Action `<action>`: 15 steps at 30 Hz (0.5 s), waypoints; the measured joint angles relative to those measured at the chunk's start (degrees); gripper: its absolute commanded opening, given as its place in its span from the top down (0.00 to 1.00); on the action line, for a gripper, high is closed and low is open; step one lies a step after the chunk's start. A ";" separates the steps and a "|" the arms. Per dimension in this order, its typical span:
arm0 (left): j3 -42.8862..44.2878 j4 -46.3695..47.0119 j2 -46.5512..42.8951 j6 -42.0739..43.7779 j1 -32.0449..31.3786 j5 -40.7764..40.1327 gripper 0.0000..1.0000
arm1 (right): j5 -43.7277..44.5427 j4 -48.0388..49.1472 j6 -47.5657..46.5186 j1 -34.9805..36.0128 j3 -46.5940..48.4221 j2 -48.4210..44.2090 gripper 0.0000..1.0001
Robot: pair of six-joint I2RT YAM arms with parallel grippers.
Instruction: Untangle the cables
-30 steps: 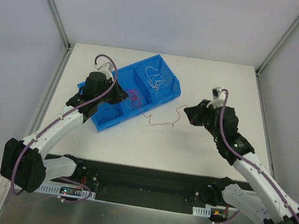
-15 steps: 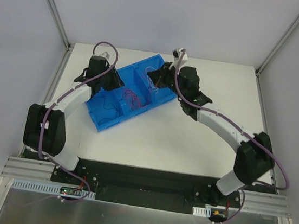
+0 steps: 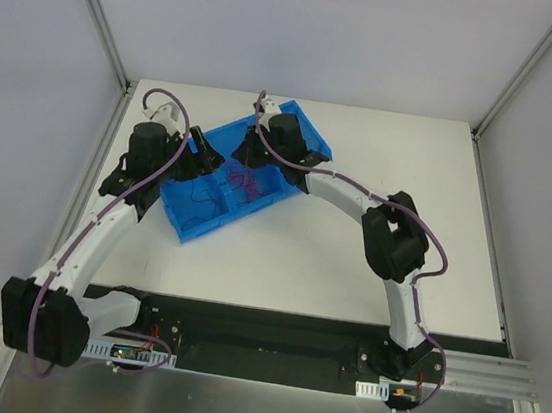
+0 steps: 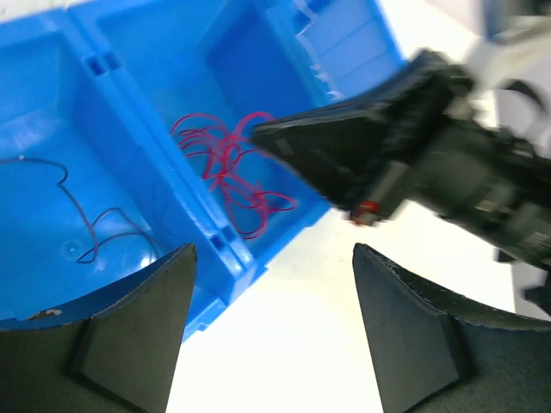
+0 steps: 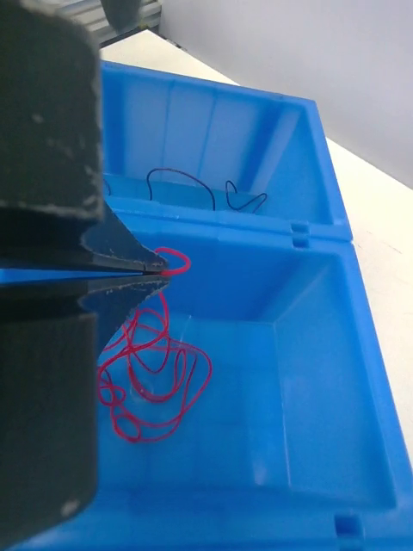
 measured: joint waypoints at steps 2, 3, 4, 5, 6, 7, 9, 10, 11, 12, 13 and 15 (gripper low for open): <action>-0.42 0.35 -4.44 0.63 0.00 1.38 0.26 | 1.16 -4.44 -1.62 1.29 3.37 1.51 0.77; -0.72 0.37 -6.49 0.94 0.00 2.29 0.25 | 2.21 -6.47 -2.49 1.90 5.11 2.01 0.74; -1.18 0.52 -8.31 1.36 0.00 3.32 0.25 | 3.39 -8.37 -3.34 2.49 6.56 2.27 0.70; -1.66 0.66 -9.64 1.62 0.00 4.13 0.25 | 4.61 -10.21 -4.11 2.97 7.78 2.32 0.67; -2.38 0.76 -11.08 1.90 0.00 5.18 0.25 | 5.66 -12.13 -4.90 3.41 8.85 2.34 0.62; -3.21 0.66 -12.28 2.05 0.00 5.92 0.25 | 6.67 -13.97 -5.66 3.69 9.94 2.32 0.56; -4.92 -0.11 -14.08 2.29 0.00 7.54 0.25 | 8.33 -17.81 -7.02 3.87 11.93 2.32 0.49; -5.68 -0.48 -14.67 2.38 0.00 8.31 0.25 | 9.14 -19.61 -7.80 3.82 12.68 2.29 0.46; -6.19 -0.94 -15.02 2.40 0.00 8.83 0.26 | 9.68 -21.03 -8.39 3.72 13.16 2.21 0.44; -6.71 -1.53 -15.37 2.38 0.00 9.84 0.26 | 10.40 -22.73 -9.16 3.54 13.38 1.92 0.41; -7.19 -1.99 -15.80 2.38 0.00 10.75 0.26 | 10.97 -24.70 -9.77 3.34 13.35 1.40 0.39; -7.96 -2.91 -16.85 2.29 0.00 12.70 0.24 | 12.15 -27.34 -11.04 2.95 11.89 -0.72 0.32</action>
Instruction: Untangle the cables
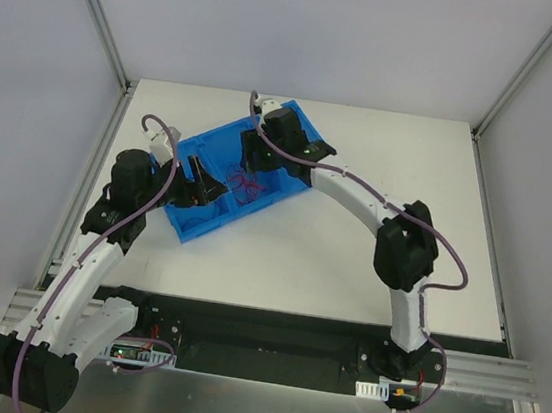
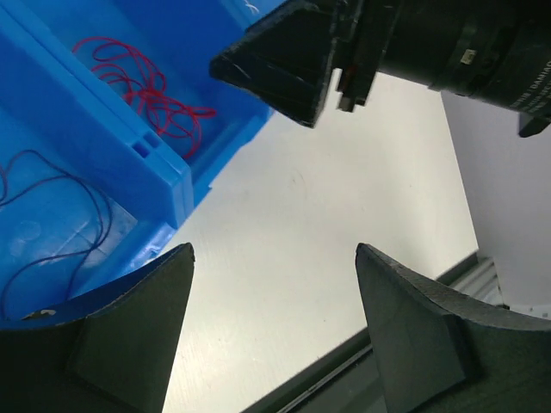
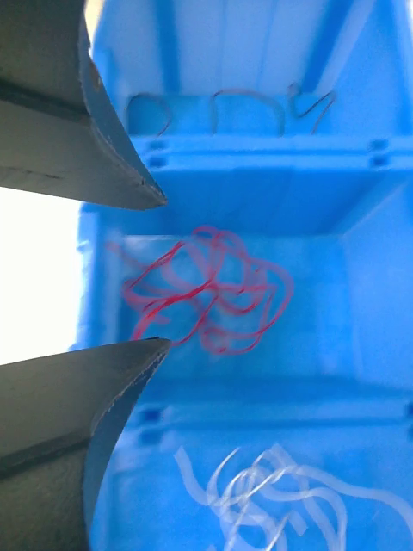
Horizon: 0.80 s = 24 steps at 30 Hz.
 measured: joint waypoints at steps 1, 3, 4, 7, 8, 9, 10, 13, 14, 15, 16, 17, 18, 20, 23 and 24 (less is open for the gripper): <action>-0.24 -0.31 -0.55 -0.09 -0.02 0.66 0.22 | 0.81 -0.39 -0.66 -0.13 -2.34 -2.16 0.30; -1.03 -0.37 -1.95 -0.35 -0.52 2.54 0.21 | 2.54 -1.07 -1.75 -0.37 -8.79 -8.17 0.27; -1.49 -0.26 -2.56 -0.48 -1.20 3.17 0.21 | 3.61 -0.42 -2.25 -0.48 -13.46 -12.41 0.27; -4.39 3.72 -3.23 -1.29 -5.49 5.49 0.18 | 7.10 0.20 -2.93 -0.61 -27.08 -27.19 0.26; -5.97 6.29 -3.17 -1.92 -7.72 5.68 0.15 | 8.35 0.79 -2.89 -0.61 -31.04 -32.26 0.25; -7.87 9.29 -2.89 -2.34 -10.51 5.77 0.12 | 9.55 1.70 -2.64 -0.66 -34.93 -37.35 0.25; -9.88 12.39 -2.36 -2.67 -13.77 5.86 0.10 | 10.38 3.02 -2.40 -0.63 -38.38 -41.55 0.24; -14.62 20.35 0.02 -3.08 -21.68 5.77 0.07 | 12.48 6.67 -1.01 -0.70 -52.74 -57.90 0.19; -15.89 22.38 0.33 -3.02 -23.58 5.68 0.07 | 12.83 7.45 -0.42 -0.70 -57.59 -63.19 0.15; -16.81 23.69 0.31 -2.93 -24.68 5.68 0.07 | 12.96 8.02 0.13 -0.70 -62.07 -68.11 0.11; -18.16 25.99 -0.31 -2.67 -25.62 5.57 0.06 | 13.14 7.80 0.92 -0.70 -66.66 -73.33 0.06; -19.34 27.58 -1.55 -2.38 -25.94 5.49 0.06 | 13.35 7.26 1.88 -0.70 -71.28 -79.12 0.01; -20.41 28.65 -3.04 -2.19 -26.10 5.33 0.05 | 13.64 5.86 2.97 -0.70 -75.78 -85.50 0.04; -23.50 31.01 -8.70 -1.75 -26.12 4.46 0.04 | 14.03 4.90 4.81 -0.70 -79.62 -92.39 0.04; -28.52 34.01 -19.65 -1.25 -26.12 3.06 0.01 | 15.15 2.40 8.13 -0.70 -85.07 -105.22 0.04; -29.94 34.60 -22.73 -1.16 -26.12 2.62 0.01 | 15.54 2.16 9.38 -0.70 -86.73 -109.39 0.04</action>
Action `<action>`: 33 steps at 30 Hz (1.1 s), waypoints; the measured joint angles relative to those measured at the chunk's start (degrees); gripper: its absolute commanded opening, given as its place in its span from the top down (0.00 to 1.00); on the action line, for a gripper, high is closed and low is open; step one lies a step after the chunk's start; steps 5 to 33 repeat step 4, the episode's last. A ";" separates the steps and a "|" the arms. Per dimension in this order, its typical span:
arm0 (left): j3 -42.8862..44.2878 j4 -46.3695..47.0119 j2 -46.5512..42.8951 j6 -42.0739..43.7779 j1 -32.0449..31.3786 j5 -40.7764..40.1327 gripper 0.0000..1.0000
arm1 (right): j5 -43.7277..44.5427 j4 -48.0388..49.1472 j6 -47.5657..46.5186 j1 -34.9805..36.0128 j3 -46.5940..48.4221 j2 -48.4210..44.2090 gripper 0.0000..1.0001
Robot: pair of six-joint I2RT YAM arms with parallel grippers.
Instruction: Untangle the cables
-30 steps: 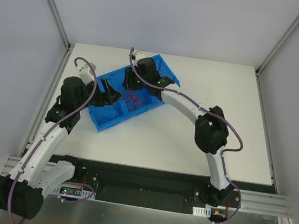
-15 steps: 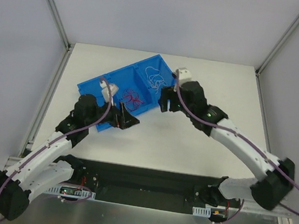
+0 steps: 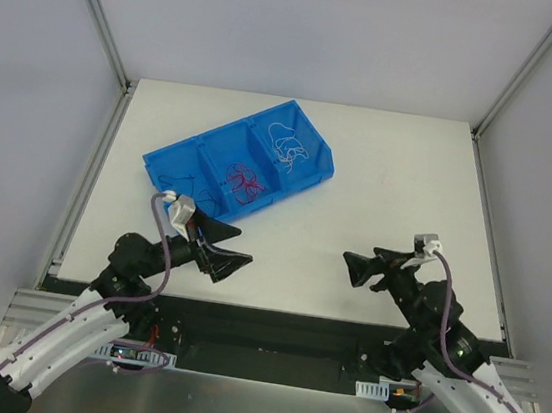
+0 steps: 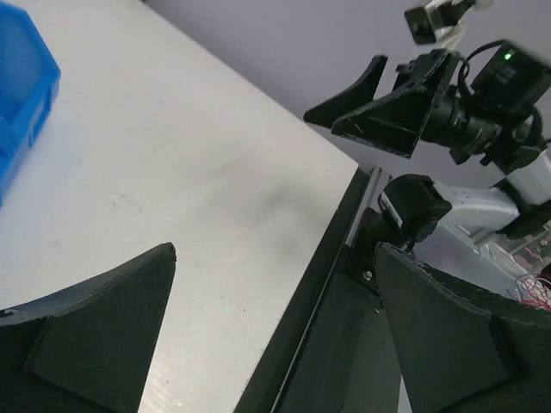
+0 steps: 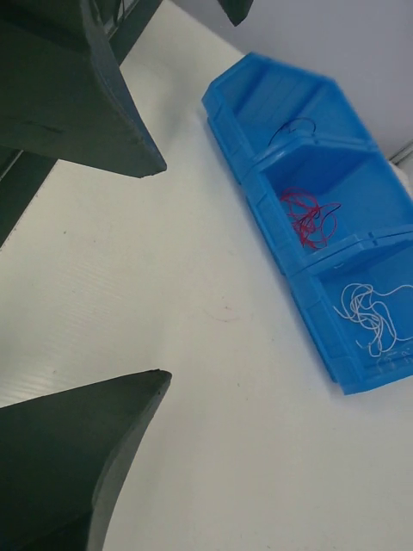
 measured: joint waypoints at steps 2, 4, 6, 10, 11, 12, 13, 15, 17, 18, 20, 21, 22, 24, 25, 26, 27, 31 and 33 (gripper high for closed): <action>-3.54 1.27 -7.45 0.04 0.00 -1.20 0.01 | 0.59 0.61 2.25 0.00 -3.32 -7.39 0.04; -6.58 1.70 -13.42 -0.26 0.00 -2.34 0.01 | 1.57 1.99 4.28 0.00 -6.67 -11.21 0.04; -6.58 1.70 -13.42 -0.26 0.00 -2.34 0.01 | 1.57 1.99 4.28 0.00 -6.67 -11.21 0.04; -6.58 1.70 -13.42 -0.26 0.00 -2.34 0.01 | 1.57 1.99 4.28 0.00 -6.67 -11.21 0.04; -6.58 1.70 -13.42 -0.26 0.00 -2.34 0.01 | 1.57 1.99 4.28 0.00 -6.67 -11.21 0.04; -6.58 1.70 -13.42 -0.26 0.00 -2.34 0.01 | 1.57 1.99 4.28 0.00 -6.67 -11.21 0.04; -6.58 1.70 -13.42 -0.26 0.00 -2.34 0.01 | 1.57 1.99 4.28 0.00 -6.67 -11.21 0.04; -6.58 1.70 -13.42 -0.26 0.00 -2.34 0.01 | 1.57 1.99 4.28 0.00 -6.67 -11.21 0.04; -6.58 1.70 -13.42 -0.26 0.00 -2.34 0.01 | 1.57 1.99 4.28 0.00 -6.67 -11.21 0.04; -6.58 1.70 -13.42 -0.26 0.00 -2.34 0.01 | 1.57 1.99 4.28 0.00 -6.67 -11.21 0.04; -6.58 1.70 -13.42 -0.26 0.00 -2.34 0.01 | 1.57 1.99 4.28 0.00 -6.67 -11.21 0.04; -6.58 1.70 -13.42 -0.26 0.00 -2.34 0.01 | 1.57 1.99 4.28 0.00 -6.67 -11.21 0.04; -6.58 1.70 -13.42 -0.26 0.00 -2.34 0.01 | 1.57 1.99 4.28 0.00 -6.67 -11.21 0.04; -6.58 1.70 -13.42 -0.26 0.00 -2.34 0.01 | 1.57 1.99 4.28 0.00 -6.67 -11.21 0.04; -6.58 1.70 -13.42 -0.26 0.00 -2.34 0.01 | 1.57 1.99 4.28 0.00 -6.67 -11.21 0.04; -6.58 1.70 -13.42 -0.26 0.00 -2.34 0.01 | 1.57 1.99 4.28 0.00 -6.67 -11.21 0.04; -6.58 1.70 -13.42 -0.26 0.00 -2.34 0.01 | 1.57 1.99 4.28 0.00 -6.67 -11.21 0.04; -6.58 1.70 -13.42 -0.26 0.00 -2.34 0.01 | 1.57 1.99 4.28 0.00 -6.67 -11.21 0.04; -6.58 1.70 -13.42 -0.26 0.00 -2.34 0.01 | 1.57 1.99 4.28 0.00 -6.67 -11.21 0.04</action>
